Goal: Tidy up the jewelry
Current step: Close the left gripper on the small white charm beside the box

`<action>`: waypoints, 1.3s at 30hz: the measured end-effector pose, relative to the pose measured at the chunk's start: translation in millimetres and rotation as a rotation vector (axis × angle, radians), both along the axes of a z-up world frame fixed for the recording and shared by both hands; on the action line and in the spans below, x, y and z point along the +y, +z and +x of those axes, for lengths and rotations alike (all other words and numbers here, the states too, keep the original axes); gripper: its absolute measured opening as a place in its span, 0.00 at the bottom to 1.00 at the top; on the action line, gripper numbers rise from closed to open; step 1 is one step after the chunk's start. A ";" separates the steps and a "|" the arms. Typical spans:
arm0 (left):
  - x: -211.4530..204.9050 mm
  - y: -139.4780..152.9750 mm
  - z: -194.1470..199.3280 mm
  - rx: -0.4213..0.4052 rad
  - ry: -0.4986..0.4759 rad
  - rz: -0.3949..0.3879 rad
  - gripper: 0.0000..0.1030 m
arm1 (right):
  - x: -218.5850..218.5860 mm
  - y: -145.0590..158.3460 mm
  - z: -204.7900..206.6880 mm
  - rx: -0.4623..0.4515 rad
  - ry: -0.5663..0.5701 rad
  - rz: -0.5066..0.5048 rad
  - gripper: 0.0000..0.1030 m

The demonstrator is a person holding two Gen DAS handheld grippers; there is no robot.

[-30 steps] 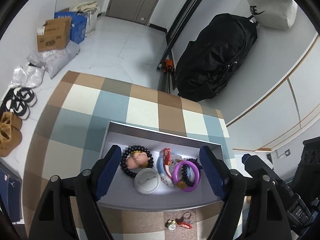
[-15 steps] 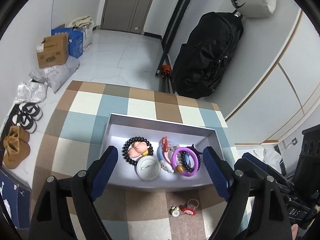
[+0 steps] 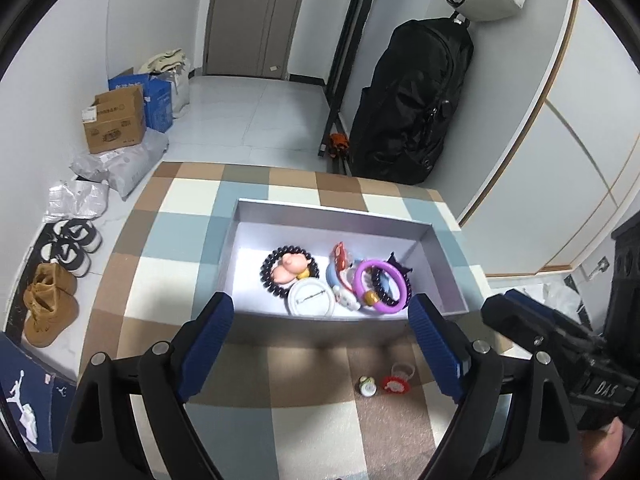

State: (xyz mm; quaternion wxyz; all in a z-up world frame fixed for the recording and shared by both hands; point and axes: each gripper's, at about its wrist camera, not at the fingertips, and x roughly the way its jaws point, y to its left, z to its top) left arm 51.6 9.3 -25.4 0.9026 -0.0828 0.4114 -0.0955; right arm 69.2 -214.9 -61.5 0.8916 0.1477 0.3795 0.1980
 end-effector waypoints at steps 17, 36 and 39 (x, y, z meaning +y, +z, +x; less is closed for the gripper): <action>-24.9 -56.5 -18.1 0.164 -0.115 0.124 0.83 | -14.0 -4.7 -16.0 0.033 -0.039 -0.035 1.00; -35.9 -55.9 -19.9 0.115 -0.147 0.203 0.45 | -24.4 1.6 -19.3 0.020 -0.056 -0.002 1.00; -39.8 -55.1 -19.1 0.105 -0.169 0.197 0.32 | -26.0 1.0 -19.4 0.023 -0.059 0.003 1.00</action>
